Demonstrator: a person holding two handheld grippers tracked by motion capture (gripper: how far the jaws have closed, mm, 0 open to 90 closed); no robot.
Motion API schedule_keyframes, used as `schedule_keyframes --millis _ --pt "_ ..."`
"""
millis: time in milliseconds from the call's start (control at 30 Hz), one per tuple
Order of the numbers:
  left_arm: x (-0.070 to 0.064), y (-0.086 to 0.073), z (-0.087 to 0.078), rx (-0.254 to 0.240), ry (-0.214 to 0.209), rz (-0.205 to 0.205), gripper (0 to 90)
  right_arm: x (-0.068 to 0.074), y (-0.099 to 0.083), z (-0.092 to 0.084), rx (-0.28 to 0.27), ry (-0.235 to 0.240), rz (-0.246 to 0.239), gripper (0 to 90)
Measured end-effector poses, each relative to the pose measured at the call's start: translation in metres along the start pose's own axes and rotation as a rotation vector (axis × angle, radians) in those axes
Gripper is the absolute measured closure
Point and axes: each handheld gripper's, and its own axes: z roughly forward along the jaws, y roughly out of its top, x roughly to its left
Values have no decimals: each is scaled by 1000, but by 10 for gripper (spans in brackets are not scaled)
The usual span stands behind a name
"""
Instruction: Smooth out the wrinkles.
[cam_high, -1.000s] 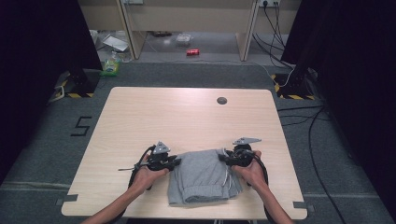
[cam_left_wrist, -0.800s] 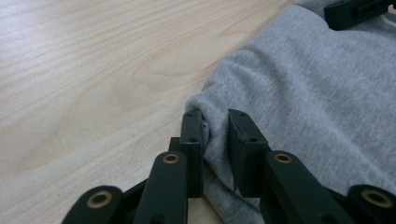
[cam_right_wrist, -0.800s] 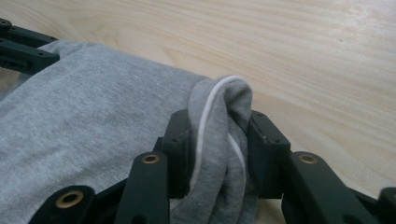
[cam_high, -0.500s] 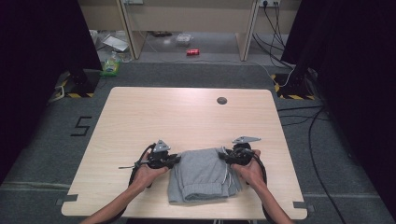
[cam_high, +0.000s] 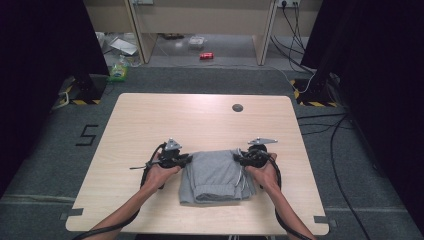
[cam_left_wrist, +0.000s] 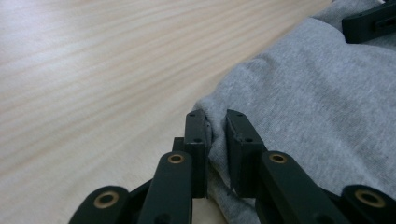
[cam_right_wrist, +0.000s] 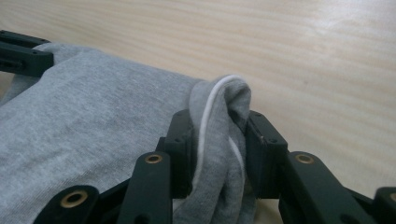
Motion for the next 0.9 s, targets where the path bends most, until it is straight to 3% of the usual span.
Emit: schedule_keyframes --millis 300,500,667,900 --pt "20 14 13 -1 21 -44 801 -7 18 18 -11 -25 27 658" --pt "30 26 23 12 48 -43 802 -13 28 28 -20 -41 52 658" --pt "39 33 29 13 53 -71 801 -18 37 36 -23 -54 57 658" --pt "48 41 35 29 57 -80 799 -22 47 44 -15 -69 76 657"
